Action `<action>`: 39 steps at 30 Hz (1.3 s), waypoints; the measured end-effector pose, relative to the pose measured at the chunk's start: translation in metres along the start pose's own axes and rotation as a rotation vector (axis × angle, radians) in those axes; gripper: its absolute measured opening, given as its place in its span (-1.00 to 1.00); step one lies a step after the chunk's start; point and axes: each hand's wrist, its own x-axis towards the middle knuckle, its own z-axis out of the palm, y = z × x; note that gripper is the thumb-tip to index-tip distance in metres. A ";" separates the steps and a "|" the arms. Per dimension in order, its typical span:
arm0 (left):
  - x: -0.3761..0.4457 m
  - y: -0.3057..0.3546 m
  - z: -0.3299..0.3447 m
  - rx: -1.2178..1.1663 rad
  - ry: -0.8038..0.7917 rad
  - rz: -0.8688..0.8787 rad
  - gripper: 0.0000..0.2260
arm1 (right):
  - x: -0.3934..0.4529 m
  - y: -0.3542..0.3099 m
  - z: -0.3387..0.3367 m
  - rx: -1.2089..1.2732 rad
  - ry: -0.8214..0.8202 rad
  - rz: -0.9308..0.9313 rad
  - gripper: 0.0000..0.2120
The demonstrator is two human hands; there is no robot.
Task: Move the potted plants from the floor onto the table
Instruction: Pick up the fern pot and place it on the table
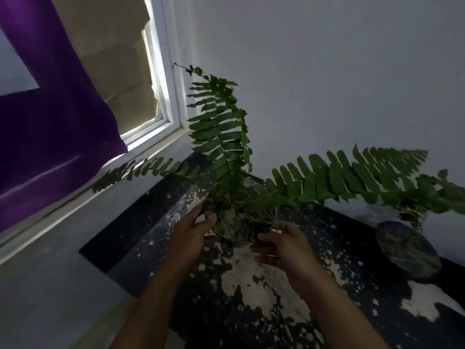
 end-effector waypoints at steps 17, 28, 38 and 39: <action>0.226 -0.041 -0.029 0.291 -0.472 -0.128 -0.42 | 0.174 -0.013 0.077 -0.012 0.356 0.110 -0.56; 0.279 -0.054 -0.017 0.384 -0.587 -0.127 -0.37 | 0.229 -0.008 0.081 -0.006 0.437 0.143 -0.51; 0.287 -0.074 -0.026 0.417 -0.604 -0.142 -0.24 | 0.238 0.002 0.084 -0.025 0.431 0.122 -0.56; 0.287 -0.075 -0.026 0.413 -0.602 -0.135 -0.24 | 0.238 0.004 0.084 -0.023 0.427 0.123 -0.57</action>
